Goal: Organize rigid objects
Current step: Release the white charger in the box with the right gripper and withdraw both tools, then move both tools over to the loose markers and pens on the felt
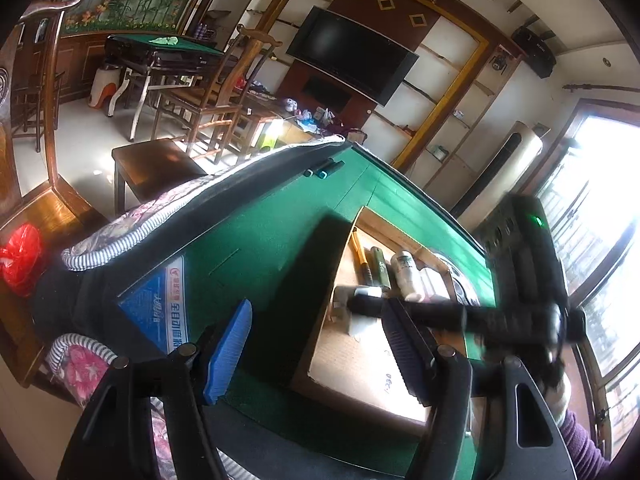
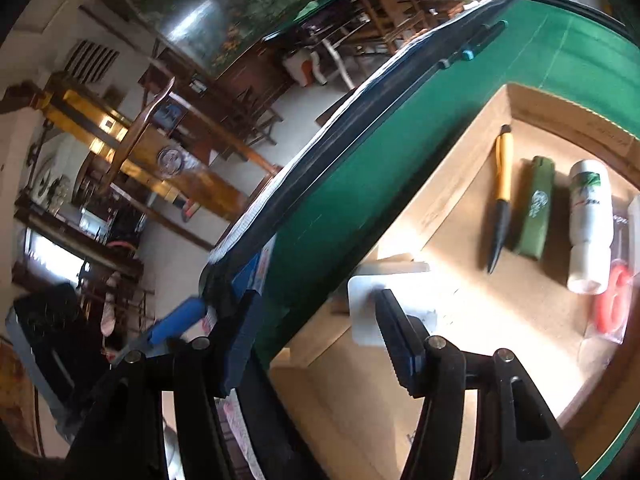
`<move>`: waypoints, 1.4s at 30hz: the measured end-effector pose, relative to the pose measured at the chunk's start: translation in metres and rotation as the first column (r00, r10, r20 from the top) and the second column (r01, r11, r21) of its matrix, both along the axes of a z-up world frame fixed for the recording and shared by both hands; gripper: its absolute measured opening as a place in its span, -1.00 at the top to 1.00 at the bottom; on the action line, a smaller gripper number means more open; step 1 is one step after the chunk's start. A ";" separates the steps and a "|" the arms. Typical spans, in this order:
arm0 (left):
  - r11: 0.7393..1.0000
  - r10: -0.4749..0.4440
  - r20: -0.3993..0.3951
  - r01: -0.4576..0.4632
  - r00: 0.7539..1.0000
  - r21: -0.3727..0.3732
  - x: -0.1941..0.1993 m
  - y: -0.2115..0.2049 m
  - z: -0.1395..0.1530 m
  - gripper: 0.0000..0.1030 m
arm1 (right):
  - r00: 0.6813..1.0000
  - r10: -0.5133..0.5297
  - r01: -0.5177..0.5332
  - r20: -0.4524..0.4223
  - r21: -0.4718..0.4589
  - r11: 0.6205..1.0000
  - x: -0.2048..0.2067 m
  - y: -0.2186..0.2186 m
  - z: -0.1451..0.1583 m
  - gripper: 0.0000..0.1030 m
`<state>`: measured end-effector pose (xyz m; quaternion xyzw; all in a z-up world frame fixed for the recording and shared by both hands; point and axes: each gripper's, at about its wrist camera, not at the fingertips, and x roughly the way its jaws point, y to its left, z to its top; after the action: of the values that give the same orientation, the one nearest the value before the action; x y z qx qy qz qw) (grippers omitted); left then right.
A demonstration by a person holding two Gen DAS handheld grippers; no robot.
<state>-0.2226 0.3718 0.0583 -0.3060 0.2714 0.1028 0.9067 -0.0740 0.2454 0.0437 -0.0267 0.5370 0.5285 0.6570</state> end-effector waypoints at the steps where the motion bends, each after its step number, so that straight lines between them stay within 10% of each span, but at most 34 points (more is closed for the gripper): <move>1: 1.000 0.002 -0.001 -0.002 1.000 -0.006 0.001 0.001 -0.001 -0.37 | 1.000 0.024 -0.024 0.003 -0.021 0.999 -0.006 0.000 -0.002 -0.16; 14: 1.000 0.009 -0.006 -0.009 1.000 -0.011 -0.005 0.002 -0.002 -0.37 | 0.994 0.105 -0.106 -0.024 -0.082 0.991 -0.027 -0.010 -0.020 -0.23; 27: 0.999 0.026 -0.038 -0.024 0.999 0.048 -0.007 0.000 0.003 -0.37 | 0.966 -0.252 0.253 0.059 -0.017 0.967 0.033 -0.052 -0.017 -0.25; 42: 0.977 -0.090 -0.097 0.107 0.991 0.187 0.012 -0.072 0.020 -0.37 | 0.780 -0.557 0.545 0.285 0.126 0.829 0.010 -0.251 0.010 -0.35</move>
<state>-0.2107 0.3002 0.0780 -0.1988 0.3149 0.0968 0.9230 -0.0636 -0.0052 0.0536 0.0610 0.4016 0.3123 0.8588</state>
